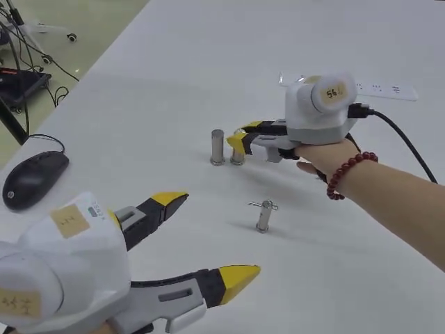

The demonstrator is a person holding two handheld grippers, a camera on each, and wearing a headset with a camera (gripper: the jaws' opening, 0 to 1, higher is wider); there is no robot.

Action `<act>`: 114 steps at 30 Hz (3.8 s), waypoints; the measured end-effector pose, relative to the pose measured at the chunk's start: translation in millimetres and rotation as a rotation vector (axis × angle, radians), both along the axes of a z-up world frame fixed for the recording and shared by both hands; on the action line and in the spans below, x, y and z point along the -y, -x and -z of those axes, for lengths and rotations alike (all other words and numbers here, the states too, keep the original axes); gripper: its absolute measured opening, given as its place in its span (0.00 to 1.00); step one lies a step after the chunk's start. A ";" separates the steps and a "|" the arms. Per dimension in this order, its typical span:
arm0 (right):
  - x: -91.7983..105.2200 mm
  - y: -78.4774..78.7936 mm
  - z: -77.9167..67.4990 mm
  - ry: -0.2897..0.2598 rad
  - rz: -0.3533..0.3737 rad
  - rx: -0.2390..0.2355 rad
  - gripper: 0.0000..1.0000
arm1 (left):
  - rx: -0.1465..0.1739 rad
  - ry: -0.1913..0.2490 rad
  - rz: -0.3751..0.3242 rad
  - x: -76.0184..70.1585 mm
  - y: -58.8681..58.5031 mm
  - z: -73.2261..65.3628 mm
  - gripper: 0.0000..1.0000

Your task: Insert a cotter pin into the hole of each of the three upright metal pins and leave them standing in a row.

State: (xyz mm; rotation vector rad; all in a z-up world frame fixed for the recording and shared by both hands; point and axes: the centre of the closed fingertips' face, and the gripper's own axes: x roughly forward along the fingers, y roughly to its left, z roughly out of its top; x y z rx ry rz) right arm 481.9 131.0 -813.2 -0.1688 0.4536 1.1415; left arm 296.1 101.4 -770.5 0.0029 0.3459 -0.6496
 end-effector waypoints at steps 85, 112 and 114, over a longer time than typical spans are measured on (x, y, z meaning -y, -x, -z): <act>162.4 114.0 -25.5 0.090 0.639 0.038 0.13 | 0.065 -0.059 0.053 21.9 25.8 -26.8 0.70; 170.7 128.4 2.5 0.115 0.803 -0.013 0.14 | 0.067 -0.055 0.062 17.6 29.4 -29.3 0.69; 171.3 128.9 2.2 0.116 0.801 -0.010 0.14 | 0.067 -0.054 0.062 17.5 29.5 -29.1 0.69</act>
